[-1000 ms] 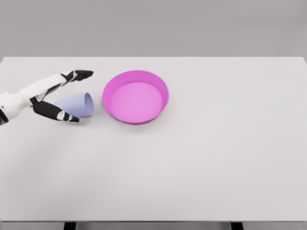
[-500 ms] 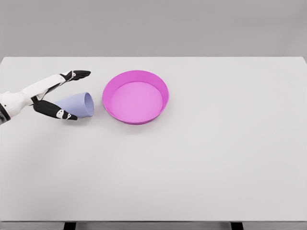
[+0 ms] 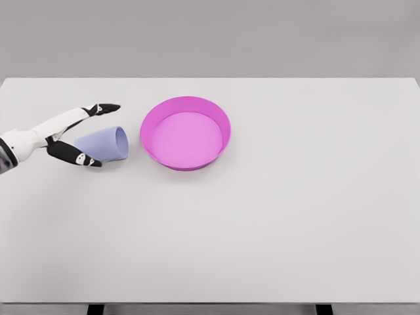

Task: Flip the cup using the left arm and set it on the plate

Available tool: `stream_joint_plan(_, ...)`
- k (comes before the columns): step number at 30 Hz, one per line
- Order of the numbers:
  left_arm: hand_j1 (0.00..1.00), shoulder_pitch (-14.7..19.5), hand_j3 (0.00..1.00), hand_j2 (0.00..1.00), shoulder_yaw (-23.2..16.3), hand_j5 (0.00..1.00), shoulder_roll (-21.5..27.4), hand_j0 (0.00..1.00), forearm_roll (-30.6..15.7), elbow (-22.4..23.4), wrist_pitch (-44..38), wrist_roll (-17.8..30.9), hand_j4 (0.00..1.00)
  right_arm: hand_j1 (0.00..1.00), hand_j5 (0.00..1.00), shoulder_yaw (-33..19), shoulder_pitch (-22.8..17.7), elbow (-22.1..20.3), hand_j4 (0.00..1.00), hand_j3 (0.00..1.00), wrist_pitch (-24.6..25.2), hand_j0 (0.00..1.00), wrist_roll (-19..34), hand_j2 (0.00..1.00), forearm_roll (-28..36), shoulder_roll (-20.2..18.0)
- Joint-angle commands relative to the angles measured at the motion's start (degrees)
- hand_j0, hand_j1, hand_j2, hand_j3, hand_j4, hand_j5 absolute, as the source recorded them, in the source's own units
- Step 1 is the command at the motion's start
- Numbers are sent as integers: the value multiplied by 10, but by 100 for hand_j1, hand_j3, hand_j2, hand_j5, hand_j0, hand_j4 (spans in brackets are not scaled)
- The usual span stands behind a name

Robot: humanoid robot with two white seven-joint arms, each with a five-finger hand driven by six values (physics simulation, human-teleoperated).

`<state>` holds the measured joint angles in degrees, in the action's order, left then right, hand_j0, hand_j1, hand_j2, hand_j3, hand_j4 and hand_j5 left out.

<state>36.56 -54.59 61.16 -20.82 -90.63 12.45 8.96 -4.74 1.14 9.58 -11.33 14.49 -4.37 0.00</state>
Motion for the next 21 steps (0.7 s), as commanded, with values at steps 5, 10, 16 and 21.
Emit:
stream_joint_plan(5, 100, 1, 100, 100, 2, 100, -1, 100, 51, -14, -41, 0, 100, 100, 100, 0, 0, 0, 100, 100, 0, 100, 0, 100, 0, 0)
stream_joint_plan(10, 100, 1, 100, 100, 2, 100, -1, 100, 46, -20, -42, 0, 100, 100, 100, 0, 0, 0, 100, 100, 0, 100, 0, 100, 0, 0)
stream_joint_plan(16, 100, 1, 100, 100, 2, 100, 0, 100, 44, -20, -42, -1, 100, 100, 100, 0, 0, 0, 100, 100, 0, 100, 0, 100, 0, 0)
stream_joint_plan(21, 100, 5, 100, 100, 2, 100, -10, 100, 44, -4, -43, -1, 100, 100, 100, 0, 0, 0, 100, 100, 0, 100, 0, 100, 0, 0)
